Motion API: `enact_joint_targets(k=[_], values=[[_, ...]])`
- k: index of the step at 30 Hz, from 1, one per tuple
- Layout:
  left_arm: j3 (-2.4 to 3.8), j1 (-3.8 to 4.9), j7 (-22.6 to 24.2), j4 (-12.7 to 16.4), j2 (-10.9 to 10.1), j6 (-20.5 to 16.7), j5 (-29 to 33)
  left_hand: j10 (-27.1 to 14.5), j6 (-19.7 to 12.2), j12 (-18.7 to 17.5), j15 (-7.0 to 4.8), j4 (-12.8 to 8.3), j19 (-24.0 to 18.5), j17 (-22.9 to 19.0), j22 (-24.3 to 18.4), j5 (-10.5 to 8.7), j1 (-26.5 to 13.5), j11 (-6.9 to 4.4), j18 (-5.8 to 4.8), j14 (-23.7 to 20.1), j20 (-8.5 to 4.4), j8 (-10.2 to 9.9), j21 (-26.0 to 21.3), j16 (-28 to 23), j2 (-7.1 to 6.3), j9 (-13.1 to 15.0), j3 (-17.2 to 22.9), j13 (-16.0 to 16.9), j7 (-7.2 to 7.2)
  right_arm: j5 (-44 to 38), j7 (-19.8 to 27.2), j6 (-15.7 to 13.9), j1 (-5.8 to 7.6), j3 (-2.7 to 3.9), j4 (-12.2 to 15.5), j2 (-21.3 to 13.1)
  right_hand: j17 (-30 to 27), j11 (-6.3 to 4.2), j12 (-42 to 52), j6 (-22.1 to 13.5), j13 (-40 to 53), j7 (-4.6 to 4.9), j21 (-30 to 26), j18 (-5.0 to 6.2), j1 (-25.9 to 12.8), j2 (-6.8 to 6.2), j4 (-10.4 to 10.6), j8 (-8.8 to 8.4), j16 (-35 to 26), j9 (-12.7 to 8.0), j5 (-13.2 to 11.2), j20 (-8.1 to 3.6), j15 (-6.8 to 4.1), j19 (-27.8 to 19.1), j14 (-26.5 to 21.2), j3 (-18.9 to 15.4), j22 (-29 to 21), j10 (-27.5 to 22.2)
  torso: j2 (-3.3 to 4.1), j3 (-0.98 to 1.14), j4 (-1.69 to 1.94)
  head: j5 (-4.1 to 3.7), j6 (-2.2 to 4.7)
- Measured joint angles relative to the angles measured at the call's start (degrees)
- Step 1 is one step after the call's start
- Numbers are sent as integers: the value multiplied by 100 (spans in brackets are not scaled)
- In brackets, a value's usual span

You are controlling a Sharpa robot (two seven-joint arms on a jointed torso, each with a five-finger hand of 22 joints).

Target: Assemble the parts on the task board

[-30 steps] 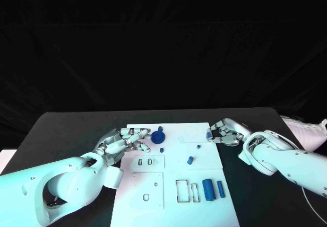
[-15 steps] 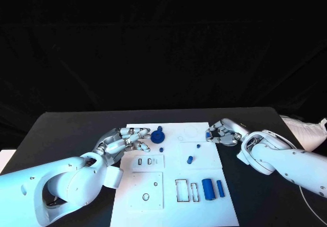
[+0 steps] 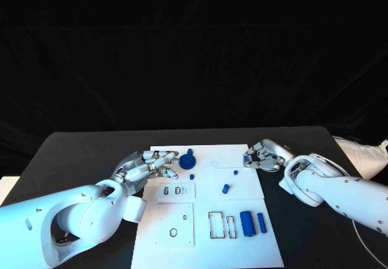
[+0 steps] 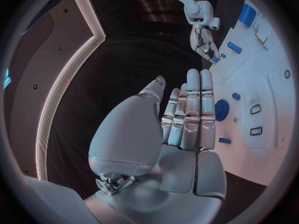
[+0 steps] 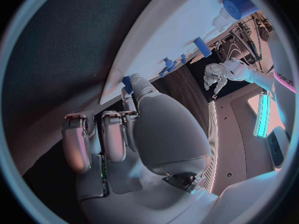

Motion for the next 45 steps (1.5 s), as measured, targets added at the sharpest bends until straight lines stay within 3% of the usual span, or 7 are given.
enact_joint_targets(k=[5, 11, 22, 30, 36, 40, 45], values=[[0, -1, 0, -30, 0, 1, 0, 0, 0, 0, 0, 0, 0, 0, 0, 0, 0, 0, 0, 0, 0, 0, 0, 0, 0, 0, 0, 0, 0, -12, -92, -139, 0, 1, 248, -47, 0, -21, 5, 8, 1, 8, 0, 0, -16, 16, -14, 0, 0, 0, -1, -38, 0, -3, 0, 14, 0, -2, -7, 0, -4, 15, -2], [0, -1, 0, -121, -8, 2, 0, 0, 0, 0, 0, 0, 0, 0, -1, 0, 0, 0, 0, 0, 0, 0, 0, 0, 0, 0, 0, 0, 0, -35, -297, -320, 81, 22, 815, -110, 0, -30, 15, 9, 3, 9, 0, 0, -38, 38, 2, 0, 0, 0, -22, -41, 0, 0, 0, 30, -1, -10, -16, -3, -8, 27, 3], [0, 0, 14, -417, -3, 4, 24, 0, 0, 0, 0, -17, 0, 29, 12, 0, 0, 0, 1, 0, 0, 0, 27, -40, 0, 0, 17, 0, 0, -527, -885, -363, 71, 20, 1505, 383, 3, -29, 43, 8, 0, 7, 32, 0, -76, 76, -11, 0, 0, 0, -54, -40, 0, 0, 0, 78, -2, -11, -92, -58, 28, 75, -102], [1, 1, 30, -571, -9, 4, 45, 0, 0, 0, 0, -17, 0, 28, 12, 0, 0, 0, 1, 0, 0, 0, 26, -40, 0, 0, 17, 0, 0, -1050, -1310, -174, -1, -83, 1579, 899, 4, -29, 45, 6, 3, 6, 32, 0, -91, 91, -11, -6, 0, 0, -67, -40, 1, -1, -1, 78, -2, -11, -140, -106, 96, 80, -166], [1, 1, 40, -593, -11, 3, 53, 0, 0, 0, 0, -17, 0, 35, 11, 0, 0, 0, 0, 0, 0, -23, 25, -40, 0, 0, 17, 0, 0, -1341, -1573, -8, -125, -138, 1428, 1233, 3, -28, 55, -3, 10, -3, 32, 0, -91, 91, -11, -18, 0, 0, -78, -40, 1, -1, -1, 78, -3, -11, -160, -141, 119, 99, -196], [1, 2, 40, -593, -10, 3, 55, 0, 0, 0, 0, -17, -14, 35, 11, 0, 0, 0, 0, 0, 14, -23, 24, -40, 0, 0, 17, 0, 0, -1471, -1692, 104, -211, -160, 1351, 1375, 3, -28, 55, -3, 10, -3, 32, 0, -90, 90, -12, -34, 0, 0, -88, -40, 1, -1, -1, 77, -3, -11, -164, -154, 131, 108, -216], [1, 2, 32, -590, -10, 2, 58, 0, 0, 0, 0, -17, -21, 35, 16, 0, 0, 0, 1, 0, 21, -23, 23, -40, 0, 0, 17, 0, 0, -1617, -1793, 225, -294, -171, 1300, 1475, 3, -28, 27, -4, 12, -4, 32, -1, -90, 90, -12, -50, 0, 0, -89, -39, 1, -1, -1, 77, -3, -11, -164, -152, 133, 142, -239]])
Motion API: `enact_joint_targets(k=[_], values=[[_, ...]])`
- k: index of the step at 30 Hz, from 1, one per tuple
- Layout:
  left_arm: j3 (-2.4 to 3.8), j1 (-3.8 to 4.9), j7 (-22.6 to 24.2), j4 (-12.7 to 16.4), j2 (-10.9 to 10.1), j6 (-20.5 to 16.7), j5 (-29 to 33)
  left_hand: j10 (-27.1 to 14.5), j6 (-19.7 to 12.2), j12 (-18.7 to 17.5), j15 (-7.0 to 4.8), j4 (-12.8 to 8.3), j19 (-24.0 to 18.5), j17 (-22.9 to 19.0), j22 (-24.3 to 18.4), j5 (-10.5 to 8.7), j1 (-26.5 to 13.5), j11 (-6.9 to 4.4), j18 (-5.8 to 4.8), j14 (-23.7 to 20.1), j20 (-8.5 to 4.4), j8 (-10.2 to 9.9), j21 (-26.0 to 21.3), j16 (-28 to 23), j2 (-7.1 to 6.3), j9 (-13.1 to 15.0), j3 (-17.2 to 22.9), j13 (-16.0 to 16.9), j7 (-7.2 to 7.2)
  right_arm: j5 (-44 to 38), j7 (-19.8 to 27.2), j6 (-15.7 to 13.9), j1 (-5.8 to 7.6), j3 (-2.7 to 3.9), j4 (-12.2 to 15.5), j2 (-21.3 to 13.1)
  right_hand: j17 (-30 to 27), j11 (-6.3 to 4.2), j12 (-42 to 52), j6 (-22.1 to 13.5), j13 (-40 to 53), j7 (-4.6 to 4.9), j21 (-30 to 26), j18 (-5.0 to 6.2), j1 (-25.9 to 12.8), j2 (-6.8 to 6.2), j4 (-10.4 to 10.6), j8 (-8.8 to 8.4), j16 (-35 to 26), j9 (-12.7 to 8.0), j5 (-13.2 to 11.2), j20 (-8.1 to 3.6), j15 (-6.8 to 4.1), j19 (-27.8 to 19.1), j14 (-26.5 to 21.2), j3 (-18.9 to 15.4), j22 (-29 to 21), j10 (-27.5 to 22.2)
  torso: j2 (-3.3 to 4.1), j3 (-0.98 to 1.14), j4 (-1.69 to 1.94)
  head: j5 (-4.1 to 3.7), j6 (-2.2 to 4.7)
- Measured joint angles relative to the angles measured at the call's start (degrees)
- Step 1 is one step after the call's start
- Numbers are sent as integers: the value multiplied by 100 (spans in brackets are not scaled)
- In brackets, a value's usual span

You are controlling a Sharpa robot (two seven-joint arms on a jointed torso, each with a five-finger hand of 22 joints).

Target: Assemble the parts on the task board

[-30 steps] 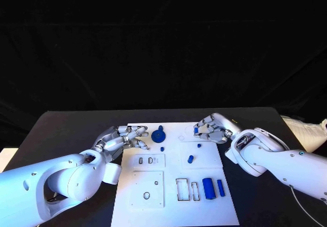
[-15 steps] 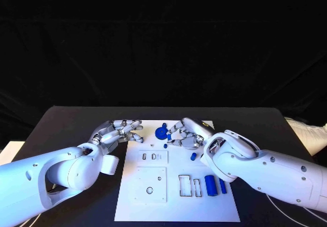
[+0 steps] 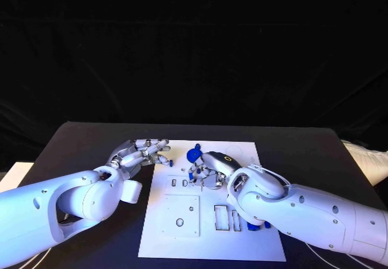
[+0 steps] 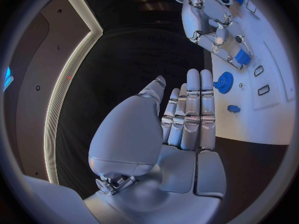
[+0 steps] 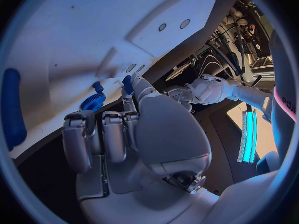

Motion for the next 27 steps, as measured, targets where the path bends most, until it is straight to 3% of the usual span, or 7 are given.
enact_joint_targets(k=[23, 27], values=[[0, 0, -12, 25, -2, -1, 5, 0, 0, 0, 0, 0, 0, -1, -1, 0, 0, 0, 0, 0, 0, 0, -1, 0, 0, 0, 0, 0, 0, -306, -207, 296, -14, -12, -125, 162, -1, 11, -89, -20, 4, -20, 0, 0, -2, -4, -1, -42, 0, 49, 29, 0, 0, 0, 0, -3, -1, -10, 0, 7, -10, 48, -68], [0, 0, -13, 26, -3, -1, 6, 0, 0, 0, 0, 0, 0, -2, -2, 0, 0, 0, 0, 0, 0, 0, -1, 0, 0, 0, 0, 0, 0, -331, -221, 333, -9, -14, -130, 167, -2, 11, -152, -20, 5, -21, 0, 0, -83, -62, -1, -66, 0, 53, 29, 0, 0, 0, 0, -3, 3, -10, 0, 7, -10, 49, -76]])
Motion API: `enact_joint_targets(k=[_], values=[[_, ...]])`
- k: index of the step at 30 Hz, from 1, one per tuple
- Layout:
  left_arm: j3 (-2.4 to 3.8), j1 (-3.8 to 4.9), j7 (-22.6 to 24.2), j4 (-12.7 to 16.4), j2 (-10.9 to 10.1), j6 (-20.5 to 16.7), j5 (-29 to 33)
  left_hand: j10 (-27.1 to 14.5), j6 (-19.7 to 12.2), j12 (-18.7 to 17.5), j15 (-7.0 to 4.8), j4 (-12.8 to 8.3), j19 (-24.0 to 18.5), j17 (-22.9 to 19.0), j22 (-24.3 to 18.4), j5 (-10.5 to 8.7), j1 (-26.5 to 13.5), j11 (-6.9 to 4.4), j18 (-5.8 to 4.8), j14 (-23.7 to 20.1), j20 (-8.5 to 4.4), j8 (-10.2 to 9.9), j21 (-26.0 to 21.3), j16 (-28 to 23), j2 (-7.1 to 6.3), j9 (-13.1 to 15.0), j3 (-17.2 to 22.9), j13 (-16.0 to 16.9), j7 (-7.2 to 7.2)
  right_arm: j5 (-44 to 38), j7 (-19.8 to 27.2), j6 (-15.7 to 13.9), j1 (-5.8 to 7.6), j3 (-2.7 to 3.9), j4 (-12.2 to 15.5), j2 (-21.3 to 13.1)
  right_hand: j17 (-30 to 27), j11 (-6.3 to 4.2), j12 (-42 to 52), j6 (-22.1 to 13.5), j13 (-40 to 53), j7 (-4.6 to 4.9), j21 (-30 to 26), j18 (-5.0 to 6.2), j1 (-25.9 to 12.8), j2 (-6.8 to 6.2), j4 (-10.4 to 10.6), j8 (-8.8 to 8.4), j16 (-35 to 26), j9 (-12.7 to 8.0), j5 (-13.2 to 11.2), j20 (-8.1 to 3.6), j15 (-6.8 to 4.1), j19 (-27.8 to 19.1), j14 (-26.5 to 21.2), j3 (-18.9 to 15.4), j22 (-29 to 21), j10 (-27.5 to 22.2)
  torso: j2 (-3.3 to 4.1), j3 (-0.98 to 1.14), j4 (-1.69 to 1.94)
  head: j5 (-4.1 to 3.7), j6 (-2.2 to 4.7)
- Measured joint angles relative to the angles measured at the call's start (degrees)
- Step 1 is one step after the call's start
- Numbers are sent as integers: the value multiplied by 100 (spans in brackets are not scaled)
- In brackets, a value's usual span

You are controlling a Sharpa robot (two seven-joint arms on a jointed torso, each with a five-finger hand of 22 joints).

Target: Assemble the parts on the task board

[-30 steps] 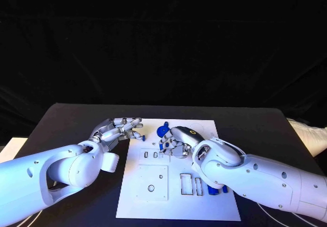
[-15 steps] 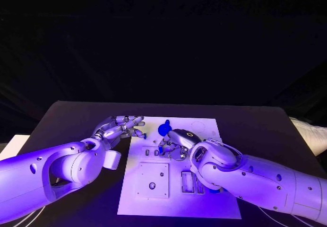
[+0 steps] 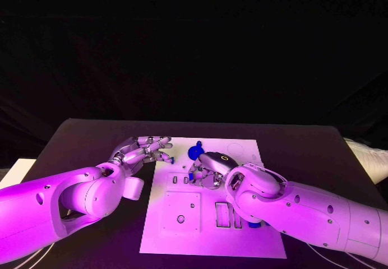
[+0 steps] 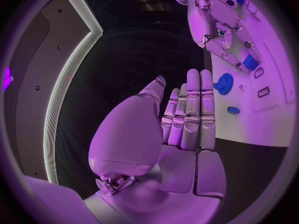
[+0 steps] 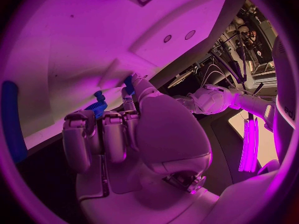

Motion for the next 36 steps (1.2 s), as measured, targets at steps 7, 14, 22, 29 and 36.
enact_joint_targets(k=[7, 14, 22, 29, 36], values=[[0, 0, -1, 0, -3, 0, 0, 0, 0, 0, 0, 0, 0, 0, 0, 0, 0, 0, 0, 0, 0, 0, 0, 0, 0, 0, 0, 0, 0, -53, -26, 72, 6, -1, 18, -7, 0, 0, -41, 2, -29, -3, 0, 0, -99, -71, 0, -49, 0, -19, 0, 0, 0, 0, 0, 0, 0, 0, 1, 3, 1, -2, -14], [0, 0, -1, -8, -3, 0, 0, 0, 0, 0, 0, 0, 0, 17, 7, 0, 0, 0, 0, 0, 0, 0, 0, 0, 0, 0, 0, 0, 0, -95, -62, 177, 6, -9, 46, -12, -1, 19, -77, -59, -23, 20, -23, 0, -233, -113, 23, -49, -21, -33, 54, 0, 0, 0, 0, -23, 0, 20, 1, 2, 0, -11, -23], [0, 0, -1, -14, -2, 0, 0, 0, 0, 0, 0, 0, 0, 17, 6, 0, 0, 0, 0, 0, 0, 0, 0, 0, 0, 0, 0, 0, 0, -161, -137, 227, 8, -12, 67, -15, -1, 51, -211, -141, -24, 61, -44, 0, -322, -173, 64, -49, -44, -61, 77, 0, 0, 0, 0, -29, -1, 10, 1, 1, 2, -16, -26], [0, 0, -1, -16, -2, 0, 0, 0, 0, 0, 0, 0, 0, 16, 6, 0, 0, 0, 0, 0, 0, 0, 0, 0, 0, 0, 0, 0, 0, -206, -207, 177, 0, -29, 75, -9, -1, 121, -466, -446, -24, 133, -91, 0, -418, -270, 121, -76, -79, -118, 78, 44, 80, 0, -5, -85, -1, -1, 1, 1, 4, -18, -27], [0, 0, -1, -17, -2, 0, 1, 0, 0, 0, 0, 0, 0, 16, 5, 0, 0, 0, 1, 0, 0, 0, 0, 0, 0, 0, 0, 0, 0, -216, -261, 63, -17, -51, 74, -7, -1, 169, -727, -689, -22, 178, -133, 0, -594, -450, 303, -69, -133, -139, -169, 84, 125, 1, 0, -236, -2, 6, 1, -3, 4, -21, -26]])
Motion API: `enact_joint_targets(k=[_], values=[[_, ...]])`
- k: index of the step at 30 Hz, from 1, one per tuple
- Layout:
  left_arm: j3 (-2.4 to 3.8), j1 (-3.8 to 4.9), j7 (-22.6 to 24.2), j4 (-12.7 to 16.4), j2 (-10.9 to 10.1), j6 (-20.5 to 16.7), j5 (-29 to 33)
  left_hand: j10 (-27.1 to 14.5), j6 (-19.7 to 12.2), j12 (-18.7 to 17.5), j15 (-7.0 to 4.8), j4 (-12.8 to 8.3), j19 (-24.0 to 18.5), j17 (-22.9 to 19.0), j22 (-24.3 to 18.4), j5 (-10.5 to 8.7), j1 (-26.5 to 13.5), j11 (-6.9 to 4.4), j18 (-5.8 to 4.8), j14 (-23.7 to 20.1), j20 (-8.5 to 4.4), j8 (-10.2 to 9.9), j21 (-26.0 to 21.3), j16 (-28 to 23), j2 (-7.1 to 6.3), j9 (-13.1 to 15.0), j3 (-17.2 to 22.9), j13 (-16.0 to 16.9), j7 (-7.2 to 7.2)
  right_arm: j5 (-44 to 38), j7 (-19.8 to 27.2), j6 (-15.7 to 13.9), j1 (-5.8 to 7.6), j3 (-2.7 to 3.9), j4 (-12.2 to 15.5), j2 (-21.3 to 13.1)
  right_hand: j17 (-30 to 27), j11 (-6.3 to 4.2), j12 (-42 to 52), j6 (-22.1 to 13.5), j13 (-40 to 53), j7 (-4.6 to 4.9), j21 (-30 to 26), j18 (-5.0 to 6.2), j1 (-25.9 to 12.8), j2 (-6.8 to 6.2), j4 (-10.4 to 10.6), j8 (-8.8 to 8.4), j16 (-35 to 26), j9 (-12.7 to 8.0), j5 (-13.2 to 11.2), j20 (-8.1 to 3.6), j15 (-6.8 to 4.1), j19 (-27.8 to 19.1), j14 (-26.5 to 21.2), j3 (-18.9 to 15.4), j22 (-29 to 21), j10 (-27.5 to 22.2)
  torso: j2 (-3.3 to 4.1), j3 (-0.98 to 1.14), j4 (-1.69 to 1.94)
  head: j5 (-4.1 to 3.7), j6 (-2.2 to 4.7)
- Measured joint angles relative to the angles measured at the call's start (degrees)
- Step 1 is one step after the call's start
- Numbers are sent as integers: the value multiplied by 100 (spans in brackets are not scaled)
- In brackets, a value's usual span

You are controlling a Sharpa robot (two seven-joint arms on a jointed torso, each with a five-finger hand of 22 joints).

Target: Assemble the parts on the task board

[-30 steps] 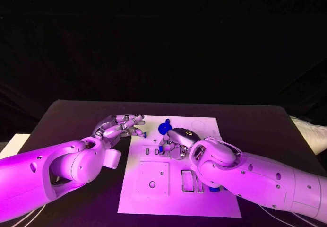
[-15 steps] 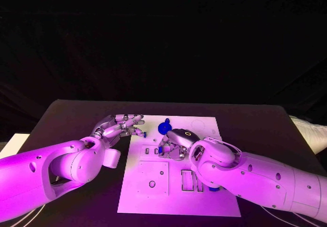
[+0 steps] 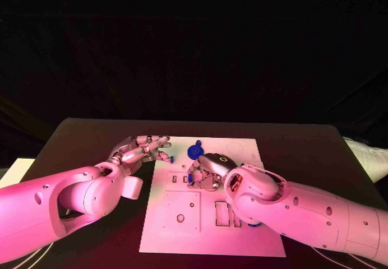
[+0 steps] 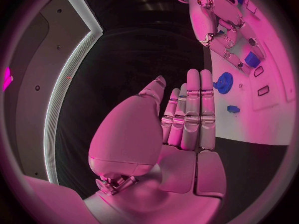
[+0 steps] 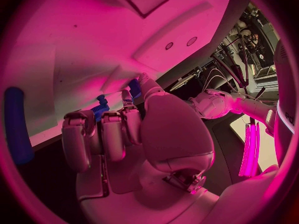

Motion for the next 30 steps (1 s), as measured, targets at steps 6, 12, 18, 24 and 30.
enact_joint_targets(k=[6, 12, 18, 24, 30], values=[[0, 0, -1, -4, 3, 0, 1, 0, 0, 0, 0, 0, 0, 0, 0, 0, 0, 0, -1, 0, 0, 0, 0, 0, 0, 0, 0, 0, 0, 6, -29, -202, -35, -25, 36, -21, 0, 31, -62, -143, -1, 62, -24, 0, -93, -93, 182, 25, -27, -24, -47, 41, 0, 0, 0, -182, 0, -11, 0, 0, 1, -6, 5], [0, 0, -56, -49, 11, 10, -34, 462, 210, 81, -143, -13, 123, 252, 149, 0, 19, -147, 0, 352, -122, 0, 283, 199, 56, 22, 35, 53, -147, 190, 231, -526, -62, 43, 242, -265, 3, 89, -203, -231, -1, 48, -155, 0, -1, -114, 275, 19, -112, -21, -69, 41, 41, 0, 0, -196, -1, -61, -1, 10, -5, -5, 7], [0, 2, -578, -141, 110, 22, -480, 1325, 537, 415, -424, 143, 924, 2819, 1400, -21, -229, -441, -24, 1032, -397, 60, 1613, 2989, 1, 64, 33, 287, -391, 976, 1305, -777, 105, 179, 684, -796, 4, 76, -442, -250, 0, 67, -267, 0, 81, -55, 315, 20, -244, 1, -13, 87, 41, -97, 0, -236, -1, -197, -31, 18, -22, 10, 14], [-7, 162, -1874, -312, 301, 175, -1524, 1763, 661, 3671, -635, 274, 1947, 5261, 4562, -38, -409, -616, -463, 1022, -614, 349, 4125, 6976, 141, 229, 110, 3365, -648, 1936, 2025, -811, 563, 237, 1035, -1528, 4, 65, -558, -250, 24, 67, -333, 90, 220, 21, 314, 20, -332, 17, 168, 89, 41, -176, 0, -236, -1, -263, -109, 31, -68, 43, -3], [6, 509, -3474, -649, 660, 782, -2963, 1540, 563, 6212, -613, 707, 2198, 5275, 5575, -38, -937, -681, -584, 1023, -573, 920, 4811, 7120, 103, 558, -247, 5928, -587, 2628, 2217, -819, 793, 240, 1103, -2072, 3, 65, -558, -250, 4, 67, -333, 90, 226, 27, 314, 20, -333, 20, 182, 89, 40, -176, 0, -236, -2, -263, -204, 50, -93, 79, -40]])
